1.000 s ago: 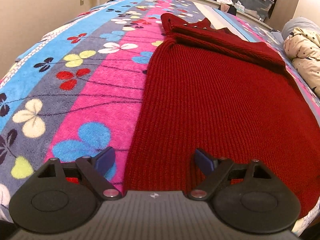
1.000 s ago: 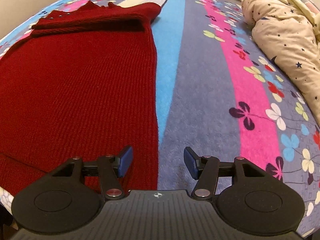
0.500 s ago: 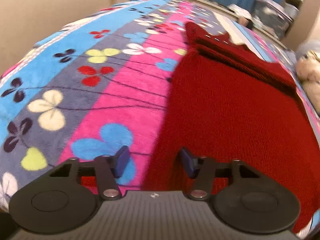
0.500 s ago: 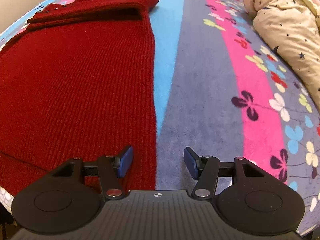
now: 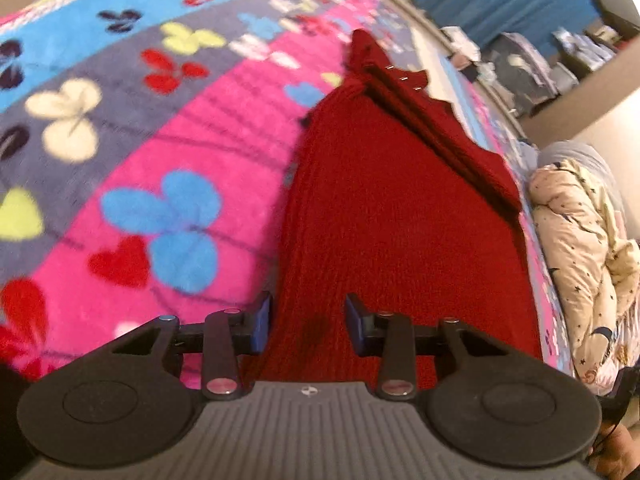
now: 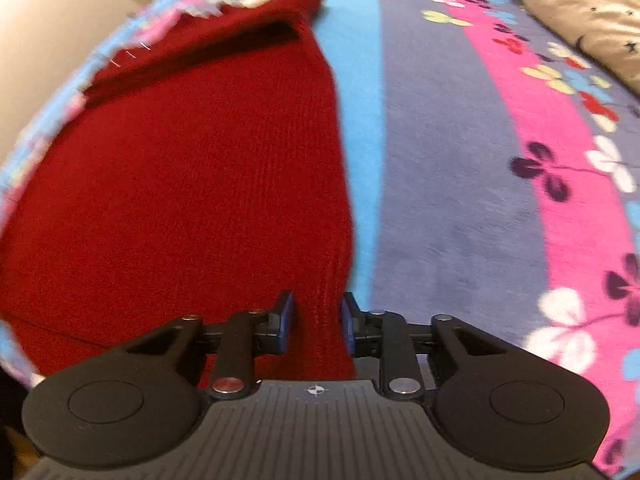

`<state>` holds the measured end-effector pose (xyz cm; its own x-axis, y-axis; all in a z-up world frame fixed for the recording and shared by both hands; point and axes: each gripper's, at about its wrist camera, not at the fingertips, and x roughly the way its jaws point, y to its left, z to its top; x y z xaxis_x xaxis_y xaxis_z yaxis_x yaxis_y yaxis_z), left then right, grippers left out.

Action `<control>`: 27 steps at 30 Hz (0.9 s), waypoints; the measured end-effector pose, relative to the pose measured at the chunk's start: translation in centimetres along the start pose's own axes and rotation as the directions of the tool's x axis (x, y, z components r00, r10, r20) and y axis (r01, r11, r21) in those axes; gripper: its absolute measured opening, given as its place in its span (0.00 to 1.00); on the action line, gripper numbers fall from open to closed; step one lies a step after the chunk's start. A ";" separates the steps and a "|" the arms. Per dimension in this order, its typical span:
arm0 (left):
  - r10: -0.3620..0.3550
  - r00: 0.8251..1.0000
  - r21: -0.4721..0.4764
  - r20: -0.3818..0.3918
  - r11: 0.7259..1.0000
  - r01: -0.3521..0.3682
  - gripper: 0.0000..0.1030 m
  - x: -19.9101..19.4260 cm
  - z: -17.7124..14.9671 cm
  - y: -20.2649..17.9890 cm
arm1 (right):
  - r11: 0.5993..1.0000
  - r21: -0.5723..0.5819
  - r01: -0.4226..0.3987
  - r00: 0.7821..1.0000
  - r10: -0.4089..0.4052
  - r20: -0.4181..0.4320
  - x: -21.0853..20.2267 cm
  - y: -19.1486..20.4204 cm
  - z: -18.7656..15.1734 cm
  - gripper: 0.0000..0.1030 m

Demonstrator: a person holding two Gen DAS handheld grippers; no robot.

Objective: Fold small clothes
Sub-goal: 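Grasp the sweater hem with both grippers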

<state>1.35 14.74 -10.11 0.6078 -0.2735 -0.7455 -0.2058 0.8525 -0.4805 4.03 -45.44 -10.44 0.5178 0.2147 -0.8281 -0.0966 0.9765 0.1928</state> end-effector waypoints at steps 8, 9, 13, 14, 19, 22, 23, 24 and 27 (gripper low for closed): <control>0.033 0.999 0.119 0.004 0.992 -0.033 0.27 0.4 -0.4 -1.5 | 1.000 -0.019 0.003 1.000 -0.004 -0.008 0.4 0.5 0.1 0.35; 0.001 1.000 0.128 0.012 0.992 -0.002 0.17 0.0 -0.5 -1.6 | 1.000 -0.024 -0.008 1.000 0.008 -0.002 0.2 0.5 0.0 0.28; -0.068 0.998 0.121 0.010 0.990 0.067 0.19 -0.3 -0.6 -1.6 | 0.990 0.012 -0.140 0.985 0.138 0.105 -1.6 0.3 0.5 0.27; -0.041 0.999 0.113 -0.003 0.993 0.041 0.19 0.1 -0.6 -1.5 | 0.993 0.015 -0.113 0.989 0.111 0.096 -1.4 0.2 0.5 0.28; -0.015 1.000 0.099 -0.021 0.995 0.017 0.19 0.5 -0.7 -1.4 | 1.000 -0.025 0.005 1.000 -0.004 0.003 0.3 0.7 -0.1 0.33; -0.006 1.000 0.123 -0.016 0.992 0.008 0.18 0.4 -0.8 -1.6 | 1.000 -0.018 0.001 1.000 -0.001 0.004 0.3 0.5 -0.1 0.33; 0.002 1.000 0.134 -0.011 0.991 -0.001 0.17 0.3 -0.9 -1.7 | 1.000 -0.020 0.001 1.000 -0.001 0.004 0.2 0.6 -0.1 0.33; 0.010 1.000 0.144 -0.004 0.990 -0.009 0.14 0.2 -1.0 -1.9 | 1.000 -0.024 -0.001 1.000 0.001 0.003 0.2 0.7 -0.1 0.31; 0.016 1.000 0.168 0.020 0.986 -0.019 0.12 0.0 -1.2 -2.2 | 0.999 -0.050 0.004 0.999 -0.003 0.032 -0.4 1.3 -0.4 0.13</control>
<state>0.90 12.34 -9.56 0.6194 -0.2508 -0.7440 -0.0855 0.9204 -0.3815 3.35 -44.21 -10.12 0.5454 0.2113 -0.8111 -0.1371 0.9772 0.1624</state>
